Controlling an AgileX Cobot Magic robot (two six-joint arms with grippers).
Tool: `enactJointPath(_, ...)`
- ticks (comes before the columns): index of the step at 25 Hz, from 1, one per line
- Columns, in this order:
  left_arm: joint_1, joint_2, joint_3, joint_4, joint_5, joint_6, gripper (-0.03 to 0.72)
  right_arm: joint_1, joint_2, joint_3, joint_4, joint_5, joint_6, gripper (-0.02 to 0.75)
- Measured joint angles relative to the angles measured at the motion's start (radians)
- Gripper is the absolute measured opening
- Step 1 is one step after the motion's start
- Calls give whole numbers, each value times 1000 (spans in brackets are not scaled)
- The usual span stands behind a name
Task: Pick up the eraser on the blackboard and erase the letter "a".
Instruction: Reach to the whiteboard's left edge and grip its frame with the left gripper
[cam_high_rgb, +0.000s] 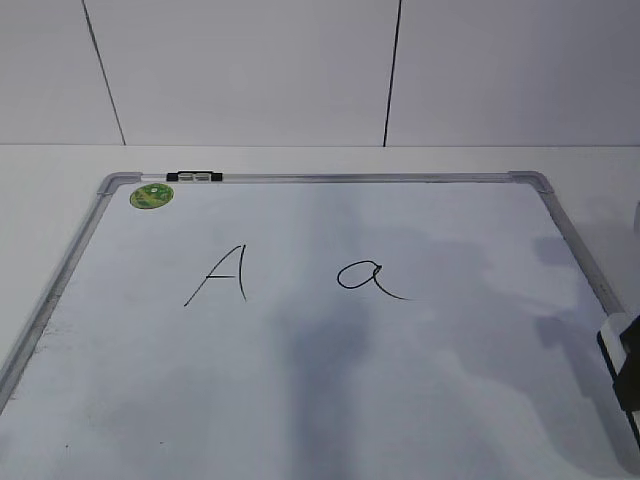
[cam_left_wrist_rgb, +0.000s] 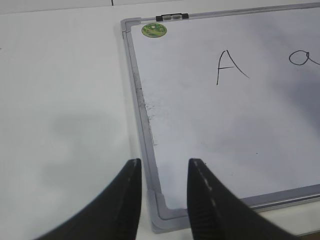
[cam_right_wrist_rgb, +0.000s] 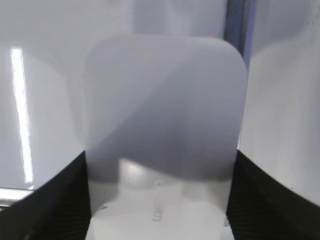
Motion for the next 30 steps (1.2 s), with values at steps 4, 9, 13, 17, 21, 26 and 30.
enactJointPath(4,0,0,0,0,0,0,235,0,-31,0,2,32,0,564)
enactJointPath(9,0,0,0,0,0,0,235,0,-53,0,14,52,0,564)
enactJointPath(13,0,0,0,0,0,0,235,0,-57,0,26,57,0,564)
enactJointPath(17,0,0,0,0,0,0,235,0,-57,0,28,64,2,564)
enactJointPath(21,0,0,0,-4,0,0,235,0,-57,0,28,66,2,564)
enactJointPath(26,0,0,0,-39,0,0,235,0,-57,0,28,67,2,564)
enactJointPath(30,0,0,-2,-91,-29,0,236,0,-57,0,28,69,2,564)
